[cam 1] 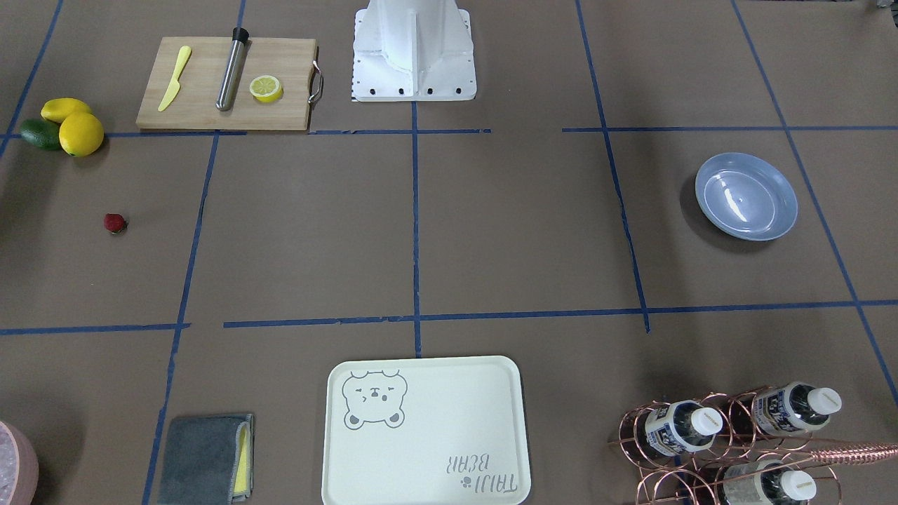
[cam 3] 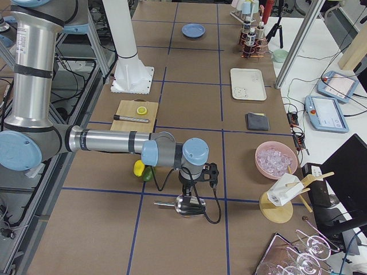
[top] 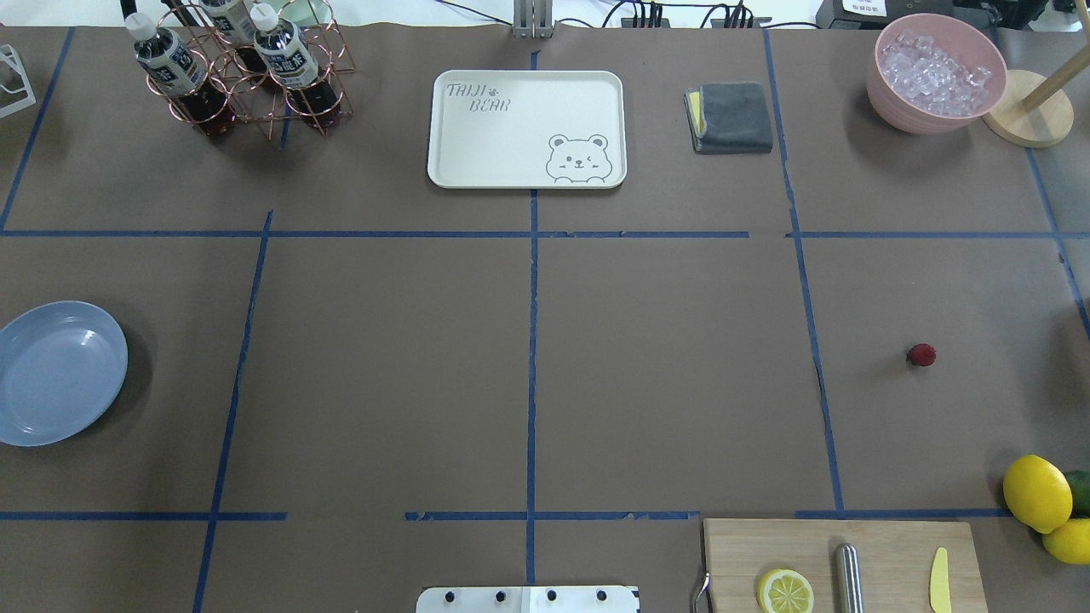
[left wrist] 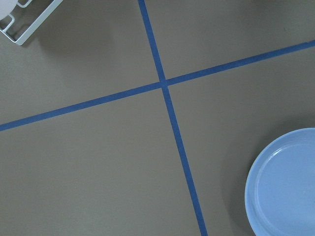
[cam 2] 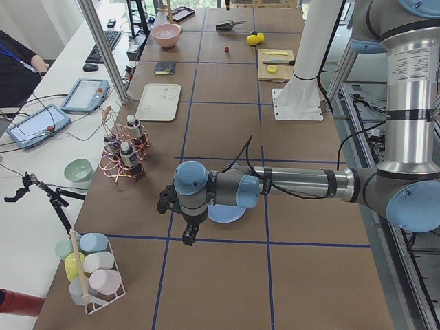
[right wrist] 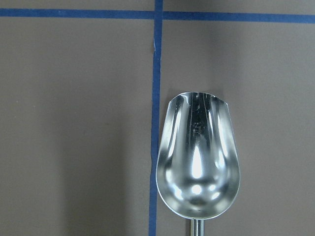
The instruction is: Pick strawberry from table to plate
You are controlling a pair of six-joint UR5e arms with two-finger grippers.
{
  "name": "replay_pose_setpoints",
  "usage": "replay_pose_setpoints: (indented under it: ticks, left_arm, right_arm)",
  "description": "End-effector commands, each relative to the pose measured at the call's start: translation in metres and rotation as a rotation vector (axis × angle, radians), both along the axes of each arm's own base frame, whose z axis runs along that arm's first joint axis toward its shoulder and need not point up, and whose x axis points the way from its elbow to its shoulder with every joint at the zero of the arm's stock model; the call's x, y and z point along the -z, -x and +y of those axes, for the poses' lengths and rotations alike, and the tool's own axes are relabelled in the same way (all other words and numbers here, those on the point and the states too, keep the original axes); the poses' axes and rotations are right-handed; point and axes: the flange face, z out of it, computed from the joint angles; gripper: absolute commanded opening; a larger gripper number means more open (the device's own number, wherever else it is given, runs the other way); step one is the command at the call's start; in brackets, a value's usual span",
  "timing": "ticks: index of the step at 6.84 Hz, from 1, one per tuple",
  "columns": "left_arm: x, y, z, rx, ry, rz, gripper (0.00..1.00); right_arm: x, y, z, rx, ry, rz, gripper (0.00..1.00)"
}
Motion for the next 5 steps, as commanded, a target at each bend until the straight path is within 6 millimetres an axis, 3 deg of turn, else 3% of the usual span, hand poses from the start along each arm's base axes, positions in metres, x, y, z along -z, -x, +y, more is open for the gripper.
replay_pose_setpoints:
  ticks: [1, 3, 5]
  left_arm:
    - [0.001, -0.002, -0.001, -0.007, -0.005, 0.002, 1.0]
    - [0.007, -0.003, -0.001, -0.009, -0.023, 0.011, 1.0]
    - [0.016, -0.005, -0.007, -0.014, -0.06, 0.011, 1.0]
  right_arm:
    - [0.003, 0.001, -0.003, 0.001, -0.006, -0.003, 1.0]
    - [0.012, 0.006, -0.014, 0.011, -0.028, -0.005, 1.0]
    - [0.046, 0.007, -0.038, 0.01, -0.103, -0.01, 1.0]
